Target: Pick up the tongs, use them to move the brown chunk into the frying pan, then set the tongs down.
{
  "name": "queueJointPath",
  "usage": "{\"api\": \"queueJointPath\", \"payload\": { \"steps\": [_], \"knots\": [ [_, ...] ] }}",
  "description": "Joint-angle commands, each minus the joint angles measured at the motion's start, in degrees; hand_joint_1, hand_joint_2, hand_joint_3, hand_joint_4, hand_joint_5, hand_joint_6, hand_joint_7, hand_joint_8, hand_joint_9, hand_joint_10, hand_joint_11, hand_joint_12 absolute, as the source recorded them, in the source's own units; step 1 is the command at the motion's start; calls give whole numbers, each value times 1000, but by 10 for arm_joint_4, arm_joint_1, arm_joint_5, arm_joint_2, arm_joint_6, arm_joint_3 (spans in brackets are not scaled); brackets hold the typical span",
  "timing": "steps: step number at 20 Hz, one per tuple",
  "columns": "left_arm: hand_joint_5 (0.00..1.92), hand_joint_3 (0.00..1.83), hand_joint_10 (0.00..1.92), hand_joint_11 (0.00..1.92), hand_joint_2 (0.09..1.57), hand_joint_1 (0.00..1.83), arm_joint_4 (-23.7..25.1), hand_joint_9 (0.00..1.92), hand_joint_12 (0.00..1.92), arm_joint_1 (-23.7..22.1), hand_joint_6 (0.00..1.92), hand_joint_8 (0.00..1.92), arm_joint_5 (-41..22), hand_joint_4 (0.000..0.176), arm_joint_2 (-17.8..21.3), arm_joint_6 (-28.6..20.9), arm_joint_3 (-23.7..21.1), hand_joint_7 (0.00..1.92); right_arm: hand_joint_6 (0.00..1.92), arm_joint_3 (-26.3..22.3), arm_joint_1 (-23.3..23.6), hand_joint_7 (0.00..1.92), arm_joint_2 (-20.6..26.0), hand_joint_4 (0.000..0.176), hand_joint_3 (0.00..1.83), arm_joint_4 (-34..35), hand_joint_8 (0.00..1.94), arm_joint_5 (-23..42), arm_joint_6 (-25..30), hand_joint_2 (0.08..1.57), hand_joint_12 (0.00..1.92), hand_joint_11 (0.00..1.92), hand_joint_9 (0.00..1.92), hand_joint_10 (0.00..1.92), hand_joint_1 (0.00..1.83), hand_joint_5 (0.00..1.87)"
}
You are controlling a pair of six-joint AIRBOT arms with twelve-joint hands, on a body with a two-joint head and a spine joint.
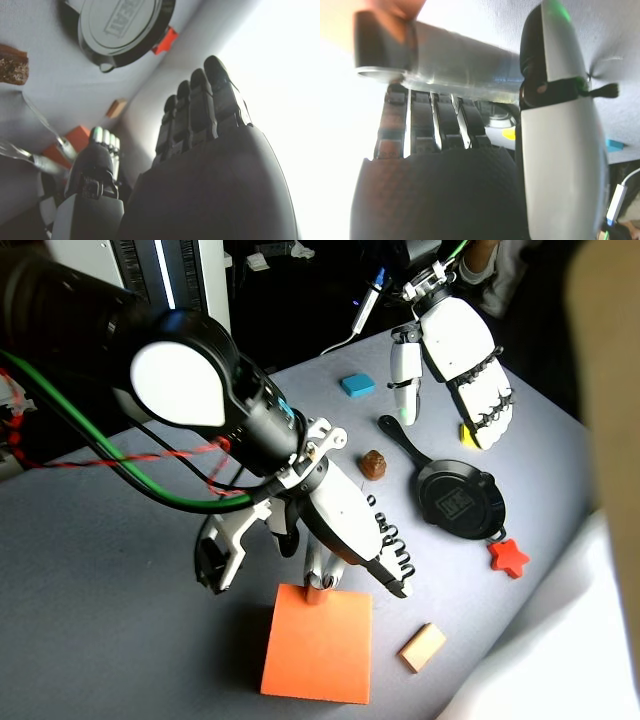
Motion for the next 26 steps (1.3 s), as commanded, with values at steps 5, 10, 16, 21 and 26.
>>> {"api": "queueJointPath", "payload": {
  "steps": [5, 10, 16, 21, 26],
  "knots": [
    [13, 0, 0, 0, 1292, 0, 0, 72, 338, -9, 0, 0, -30, 0, 3, -7, -4, 63, 0, 18, -7, 0, -12, 0, 0, -14, 0, 57, -2, 940, 0, 0, 0, 0, 1147, 0],
    [31, 2, 3, 0, 1297, 12, -4, 85, 362, -10, 5, 3, -37, 0, 3, -1, -6, 81, 0, 28, -16, 0, -24, 0, 0, -14, 0, 66, -7, 944, 0, 0, 0, 0, 1149, 0],
    [2, 0, 0, 0, 1283, 0, -6, 64, 335, -7, 0, 0, -37, 0, 3, -16, -6, 56, 0, 31, -24, 0, -28, 0, 9, -14, 0, 73, -12, 972, 0, 0, 0, 0, 1114, 0],
    [34, 2, 1, 0, 1290, 68, -2, 89, 370, -3, 3, 2, -48, 0, 3, -30, -6, 87, 30, 31, -26, 70, -27, 0, 36, -14, 25, 76, -15, 1037, 0, 1, 42, 18, 1086, 72],
    [22, 3, 1, 0, 1294, 39, -2, 82, 382, -3, 1, 1, -66, 0, 3, -32, -4, 82, 25, 33, -29, 229, -27, 0, 30, -14, 10, 81, -20, 1094, 480, 0, 170, 32, 1038, 212]
  ]
}}
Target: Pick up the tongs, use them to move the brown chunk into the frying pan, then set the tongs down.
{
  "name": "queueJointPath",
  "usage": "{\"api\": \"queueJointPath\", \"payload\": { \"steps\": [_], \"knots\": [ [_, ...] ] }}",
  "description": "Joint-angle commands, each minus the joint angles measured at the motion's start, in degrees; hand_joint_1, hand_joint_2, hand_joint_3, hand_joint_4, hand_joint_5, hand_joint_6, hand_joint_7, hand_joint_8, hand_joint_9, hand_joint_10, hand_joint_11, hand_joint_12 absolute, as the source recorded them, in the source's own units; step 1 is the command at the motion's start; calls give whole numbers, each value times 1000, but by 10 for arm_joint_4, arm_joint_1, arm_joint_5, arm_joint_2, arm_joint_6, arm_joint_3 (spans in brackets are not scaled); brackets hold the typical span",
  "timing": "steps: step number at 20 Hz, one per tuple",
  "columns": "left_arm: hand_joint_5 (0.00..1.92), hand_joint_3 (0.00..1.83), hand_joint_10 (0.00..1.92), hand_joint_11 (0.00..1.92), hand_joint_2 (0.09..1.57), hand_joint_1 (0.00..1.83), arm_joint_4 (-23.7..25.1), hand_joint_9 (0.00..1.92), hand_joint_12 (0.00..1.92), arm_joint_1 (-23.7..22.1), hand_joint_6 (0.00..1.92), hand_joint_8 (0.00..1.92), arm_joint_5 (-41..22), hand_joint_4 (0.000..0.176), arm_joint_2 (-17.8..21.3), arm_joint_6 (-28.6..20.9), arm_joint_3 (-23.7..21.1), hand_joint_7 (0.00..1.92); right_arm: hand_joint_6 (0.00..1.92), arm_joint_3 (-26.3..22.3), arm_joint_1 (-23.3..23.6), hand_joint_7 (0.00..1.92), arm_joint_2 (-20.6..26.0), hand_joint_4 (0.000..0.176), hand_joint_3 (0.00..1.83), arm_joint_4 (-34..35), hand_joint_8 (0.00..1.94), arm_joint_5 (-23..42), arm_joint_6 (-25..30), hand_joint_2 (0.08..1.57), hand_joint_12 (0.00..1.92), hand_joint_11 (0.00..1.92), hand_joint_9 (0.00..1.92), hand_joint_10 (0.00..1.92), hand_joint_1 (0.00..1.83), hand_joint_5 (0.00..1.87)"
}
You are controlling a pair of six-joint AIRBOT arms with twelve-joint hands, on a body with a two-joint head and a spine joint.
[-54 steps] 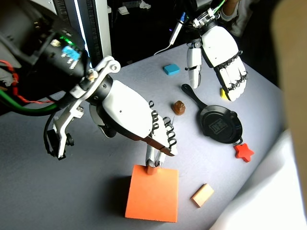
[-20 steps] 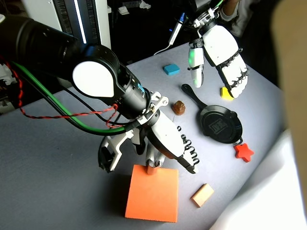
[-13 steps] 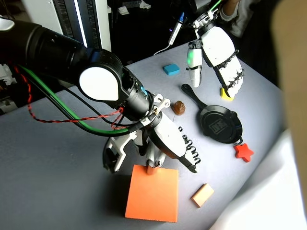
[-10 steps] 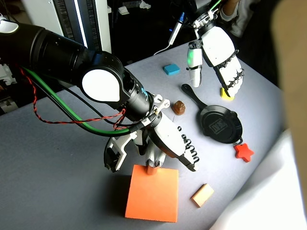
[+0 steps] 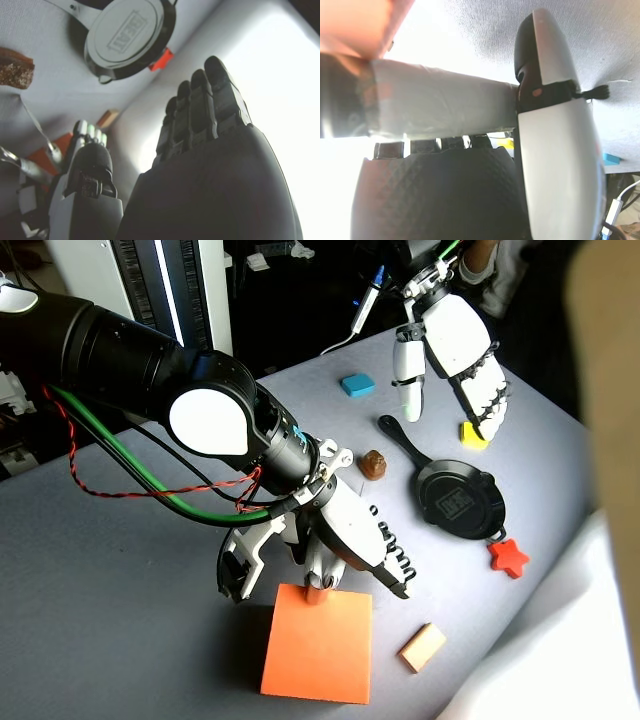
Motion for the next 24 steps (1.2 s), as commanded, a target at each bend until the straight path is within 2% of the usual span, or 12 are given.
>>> {"api": "queueJointPath", "payload": {
  "steps": [1, 2, 4, 5, 7, 10, 11, 14, 17, 19, 21, 24],
  "knots": [
    [30, 3, 3, 0, 1296, 35, 49, 85, 382, -2, 5, 3, -28, 0, 3, -2, 1, 87, 34, 2, 0, 263, 3, 0, 27, -11, 15, 46, -4, 1096, 596, 0, 200, 40, 1068, 246],
    [14, 5, 6, 0, 1305, 6, 49, 66, 298, -2, 5, 3, -28, 0, 3, -2, 1, 73, 78, 2, -1, 368, 3, 0, 24, -11, 44, 46, -5, 1102, 938, 0, 294, 77, 1098, 360],
    [19, 2, 8, 0, 1302, 6, 49, 70, 283, -1, 6, 5, -28, 0, 3, -7, 1, 78, 96, 2, -2, 471, 4, 0, 21, -11, 35, 47, -5, 1129, 1192, 0, 383, 109, 1083, 441],
    [26, 1, 2, 0, 1302, 13, 49, 67, 296, -1, 2, 2, -28, 0, 3, -8, 1, 67, 154, 2, 0, 655, 4, 0, 28, -11, 74, 46, -5, 1164, 1472, 0, 568, 194, 1077, 589],
    [20, 0, 0, 0, 1300, 2, 49, 59, 283, 0, 0, 0, -28, 0, 3, -11, 1, 59, 174, 2, 7, 711, 5, 0, 24, -11, 72, 45, -5, 1169, 1487, 57, 616, 230, 1086, 626],
    [51, 0, 3, 0, 1288, 46, 47, 83, 359, 1, 3, 1, -35, 0, 3, -16, 0, 93, 266, -3, 21, 822, 8, 0, 15, -11, 42, 41, -3, 1214, 1505, 129, 635, 403, 1032, 653],
    [33, 0, 1, 0, 1290, 28, 46, 65, 314, 1, 1, 0, -42, 0, 3, -18, -1, 74, 293, -6, 26, 841, 10, 0, 14, -11, 40, 41, -2, 1222, 1521, 134, 632, 450, 1027, 657],
    [29, 0, 6, 0, 1283, 11, 44, 61, 261, 1, 4, 5, -101, 0, 3, -38, -3, 71, 373, -26, 44, 846, 21, 0, 5, -11, 24, 38, 3, 1224, 1547, 125, 577, 579, 1044, 630],
    [39, 0, 6, 0, 1281, 4, 43, 72, 306, 0, 5, 3, -169, 0, 3, -54, -2, 73, 407, -42, 69, 846, 32, 0, 3, -11, 19, 2, 49, 1223, 1553, 123, 559, 613, 1046, 607],
    [45, 0, 7, 0, 1282, 11, 33, 77, 314, 0, 6, 5, -202, 0, 3, -59, -7, 82, 426, -59, 83, 838, 43, 0, 6, -17, 14, -23, 91, 1234, 1562, 99, 541, 627, 1036, 585],
    [36, 1, 3, 0, 1289, 0, 18, 55, 255, 0, 1, 1, -254, 0, 3, -61, -18, 61, 474, -105, 93, 845, 61, 0, 2, -172, 15, -59, 260, 1230, 1567, 105, 536, 653, 1055, 575],
    [37, 0, 3, 0, 1285, 0, 5, 58, 273, 0, 4, 2, -284, 0, 3, -61, -26, 59, 479, -159, 100, 851, 77, 0, 0, -297, 17, -110, 405, 1222, 1560, 121, 547, 656, 1066, 581]
  ]
}}
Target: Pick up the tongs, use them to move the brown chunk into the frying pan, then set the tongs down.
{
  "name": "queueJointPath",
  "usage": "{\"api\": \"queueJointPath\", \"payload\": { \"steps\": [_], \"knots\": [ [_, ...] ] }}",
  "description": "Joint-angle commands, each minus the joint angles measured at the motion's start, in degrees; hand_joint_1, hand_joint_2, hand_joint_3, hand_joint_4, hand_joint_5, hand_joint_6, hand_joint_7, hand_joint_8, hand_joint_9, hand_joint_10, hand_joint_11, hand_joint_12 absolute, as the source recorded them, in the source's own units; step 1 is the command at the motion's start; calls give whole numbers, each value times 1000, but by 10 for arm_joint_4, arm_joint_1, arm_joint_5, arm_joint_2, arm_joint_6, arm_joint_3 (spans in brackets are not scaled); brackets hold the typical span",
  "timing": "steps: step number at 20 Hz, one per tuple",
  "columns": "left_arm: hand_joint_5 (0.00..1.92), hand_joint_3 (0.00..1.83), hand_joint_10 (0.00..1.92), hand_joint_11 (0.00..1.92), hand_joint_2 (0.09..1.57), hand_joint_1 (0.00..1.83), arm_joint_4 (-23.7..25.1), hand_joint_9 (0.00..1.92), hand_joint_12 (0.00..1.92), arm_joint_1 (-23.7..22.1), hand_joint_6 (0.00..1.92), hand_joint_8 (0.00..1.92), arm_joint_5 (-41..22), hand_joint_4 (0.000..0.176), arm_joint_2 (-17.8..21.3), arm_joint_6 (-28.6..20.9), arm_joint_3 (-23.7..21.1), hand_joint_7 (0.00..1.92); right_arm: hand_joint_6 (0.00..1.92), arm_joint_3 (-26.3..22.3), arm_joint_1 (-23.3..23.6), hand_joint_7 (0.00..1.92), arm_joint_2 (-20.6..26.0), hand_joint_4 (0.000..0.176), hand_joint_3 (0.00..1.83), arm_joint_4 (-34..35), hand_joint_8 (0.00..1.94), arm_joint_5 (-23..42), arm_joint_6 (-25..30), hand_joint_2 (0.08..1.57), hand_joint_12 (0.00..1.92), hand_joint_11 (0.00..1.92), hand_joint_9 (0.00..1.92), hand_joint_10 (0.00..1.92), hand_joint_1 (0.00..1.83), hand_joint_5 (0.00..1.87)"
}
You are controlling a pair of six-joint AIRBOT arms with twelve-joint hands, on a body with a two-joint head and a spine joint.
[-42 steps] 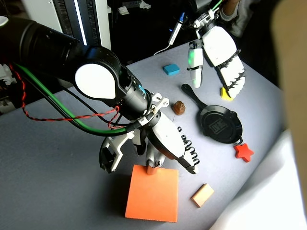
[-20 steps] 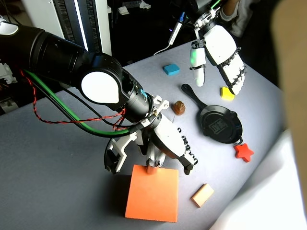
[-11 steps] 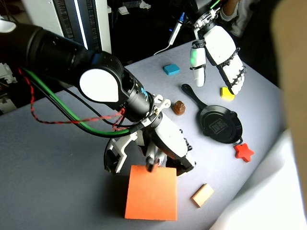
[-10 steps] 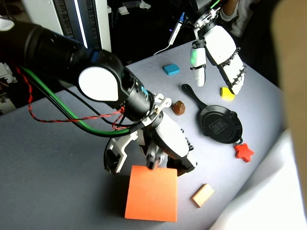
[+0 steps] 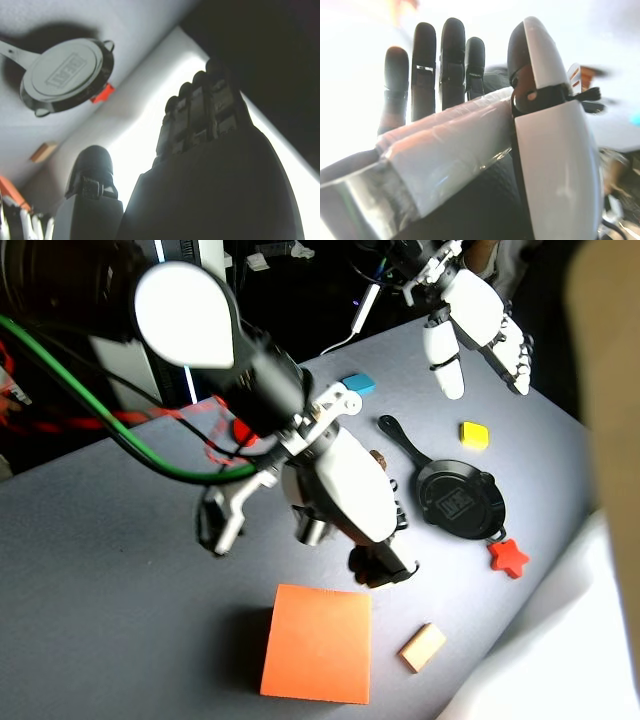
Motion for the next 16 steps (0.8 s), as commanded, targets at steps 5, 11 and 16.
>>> {"api": "queueJointPath", "payload": {
  "steps": [5, 11, 16],
  "knots": [
    [40, 0, 5, 0, 1284, 0, 35, 68, 311, -2, 3, 3, -73, 0, 3, -1, -9, 70, 501, -63, 16, 847, 5, 0, 0, -145, 14, -68, 159, 1221, 1570, 108, 541, 662, 1067, 560],
    [53, 1, 5, 0, 1287, 3, 35, 92, 368, -2, 1, 2, -73, 0, 1, 9, -11, 94, 521, -82, 2, 848, -31, 0, 0, -180, 13, -115, 256, 1219, 1580, 83, 526, 677, 1059, 551],
    [51, 0, 5, 0, 1281, 20, 36, 80, 322, -2, 4, 3, -73, 0, -1, 10, -17, 84, 525, -82, -14, 837, -59, 0, 0, -182, 7, -125, 285, 1219, 1572, 77, 510, 673, 1050, 544]
  ]
}}
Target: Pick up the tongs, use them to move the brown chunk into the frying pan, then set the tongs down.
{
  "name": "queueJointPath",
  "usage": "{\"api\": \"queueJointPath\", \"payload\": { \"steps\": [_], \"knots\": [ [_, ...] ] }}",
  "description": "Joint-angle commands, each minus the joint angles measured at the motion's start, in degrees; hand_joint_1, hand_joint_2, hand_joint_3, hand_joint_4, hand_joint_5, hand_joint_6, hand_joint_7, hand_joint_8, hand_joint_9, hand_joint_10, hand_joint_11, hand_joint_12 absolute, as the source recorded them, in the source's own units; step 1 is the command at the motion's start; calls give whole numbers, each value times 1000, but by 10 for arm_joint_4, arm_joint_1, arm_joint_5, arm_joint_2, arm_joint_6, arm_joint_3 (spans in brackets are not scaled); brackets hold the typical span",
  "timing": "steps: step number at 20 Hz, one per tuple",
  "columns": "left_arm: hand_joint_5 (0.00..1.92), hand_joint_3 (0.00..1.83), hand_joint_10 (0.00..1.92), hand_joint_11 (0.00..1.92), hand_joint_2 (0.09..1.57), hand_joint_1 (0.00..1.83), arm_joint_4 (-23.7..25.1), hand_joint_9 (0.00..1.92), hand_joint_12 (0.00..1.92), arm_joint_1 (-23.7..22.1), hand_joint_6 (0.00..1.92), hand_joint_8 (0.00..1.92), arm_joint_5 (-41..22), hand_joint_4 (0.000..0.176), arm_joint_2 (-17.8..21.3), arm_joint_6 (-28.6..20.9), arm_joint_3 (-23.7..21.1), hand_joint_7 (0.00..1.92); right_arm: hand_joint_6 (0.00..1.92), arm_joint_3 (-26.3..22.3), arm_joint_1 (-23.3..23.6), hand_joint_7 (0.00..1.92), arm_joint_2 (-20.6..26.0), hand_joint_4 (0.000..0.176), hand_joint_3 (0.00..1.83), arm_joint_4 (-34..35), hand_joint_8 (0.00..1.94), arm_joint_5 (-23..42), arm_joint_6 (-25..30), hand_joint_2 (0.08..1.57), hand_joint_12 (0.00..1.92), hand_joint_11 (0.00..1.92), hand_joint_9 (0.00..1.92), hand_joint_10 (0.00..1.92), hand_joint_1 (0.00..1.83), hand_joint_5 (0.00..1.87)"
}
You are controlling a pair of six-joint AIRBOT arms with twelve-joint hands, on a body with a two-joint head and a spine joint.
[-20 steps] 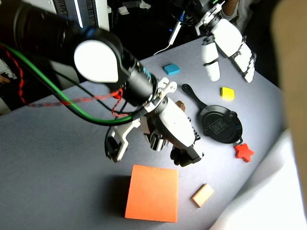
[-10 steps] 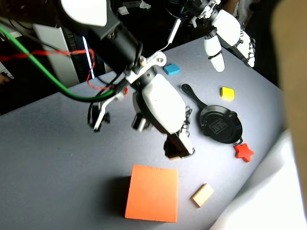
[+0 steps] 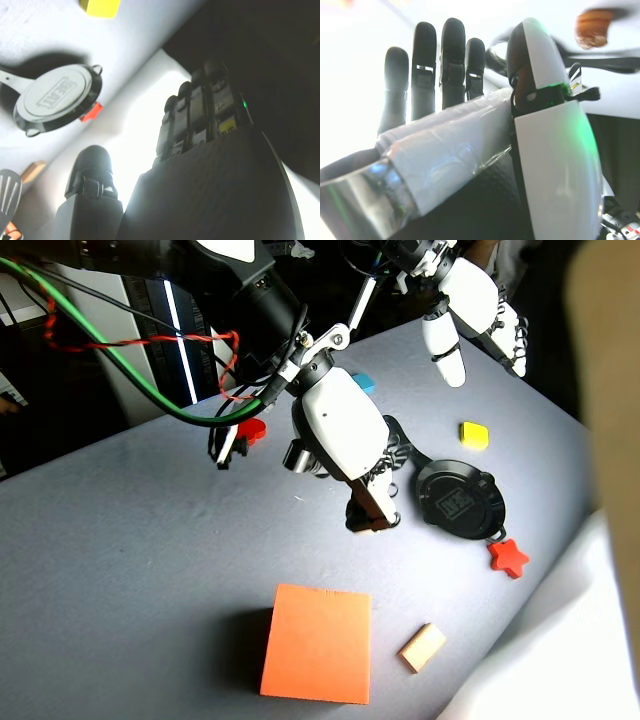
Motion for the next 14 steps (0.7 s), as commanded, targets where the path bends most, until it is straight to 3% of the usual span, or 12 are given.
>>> {"api": "queueJointPath", "payload": {
  "steps": [1, 9, 14],
  "knots": [
    [66, 0, 9, 0, 1276, 39, 47, 99, 396, -3, 6, 5, -40, 0, 1, 3, 1, 101, 526, -2, 0, 838, 0, 0, 0, -41, 8, 7, 4, 1217, 1571, 77, 511, 673, 1050, 549],
    [36, 0, 4, 0, 1275, 0, 47, 99, 442, -4, 0, 3, -40, 0, 0, 3, -2, 95, 521, 3, -25, 827, -37, 0, 0, -119, 3, 18, 74, 1203, 1571, 72, 503, 670, 1070, 549],
    [36, 2, 0, 0, 1286, 34, 48, 67, 324, -4, 2, 0, -40, 0, -1, 5, -3, 64, 526, 3, -47, 833, -48, 0, 0, -141, 5, 10, 95, 1203, 1575, 71, 499, 683, 1064, 555]
  ]
}}
